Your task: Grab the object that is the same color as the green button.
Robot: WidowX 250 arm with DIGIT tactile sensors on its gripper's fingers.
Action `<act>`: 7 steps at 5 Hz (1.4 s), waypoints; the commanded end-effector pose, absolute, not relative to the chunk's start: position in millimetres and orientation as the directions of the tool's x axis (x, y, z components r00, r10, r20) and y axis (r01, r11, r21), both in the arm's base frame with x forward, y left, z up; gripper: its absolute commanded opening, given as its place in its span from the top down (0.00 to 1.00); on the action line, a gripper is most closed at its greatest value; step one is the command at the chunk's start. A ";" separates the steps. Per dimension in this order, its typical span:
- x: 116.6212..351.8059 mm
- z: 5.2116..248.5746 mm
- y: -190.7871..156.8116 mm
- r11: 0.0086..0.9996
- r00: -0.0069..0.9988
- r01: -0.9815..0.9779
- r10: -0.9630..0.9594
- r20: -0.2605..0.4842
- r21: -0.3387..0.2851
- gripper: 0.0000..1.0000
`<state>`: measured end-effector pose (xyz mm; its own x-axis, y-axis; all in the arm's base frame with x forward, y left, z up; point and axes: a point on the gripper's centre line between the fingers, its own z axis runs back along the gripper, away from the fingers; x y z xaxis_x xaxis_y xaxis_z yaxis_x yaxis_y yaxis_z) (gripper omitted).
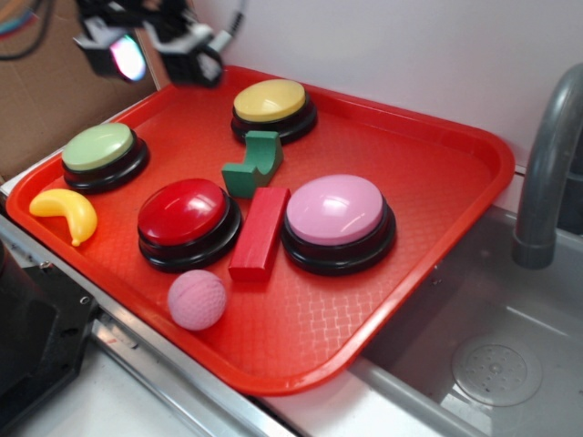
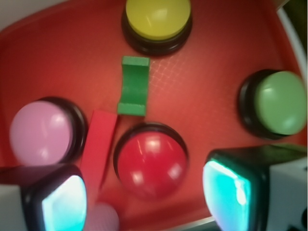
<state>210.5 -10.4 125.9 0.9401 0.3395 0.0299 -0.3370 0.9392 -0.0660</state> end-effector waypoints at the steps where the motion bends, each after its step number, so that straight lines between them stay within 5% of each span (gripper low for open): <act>1: 236.3 85.2 -6.8 0.909 0.908 -0.414 0.417 0.043 -0.055 0.00; 2: 243.1 56.3 -7.1 0.890 0.891 -0.454 0.454 0.006 -0.048 0.00; 4: 245.9 31.6 -1.2 0.861 0.861 -0.509 0.509 -0.003 -0.005 0.00; 5: 243.5 26.1 -1.0 0.858 0.858 -0.513 0.513 0.005 -0.034 0.00; 6: 241.3 24.3 -2.4 0.834 0.833 -0.551 0.552 0.025 -0.031 1.00; 7: 241.6 28.1 0.2 0.852 0.852 -0.523 0.523 0.018 -0.021 1.00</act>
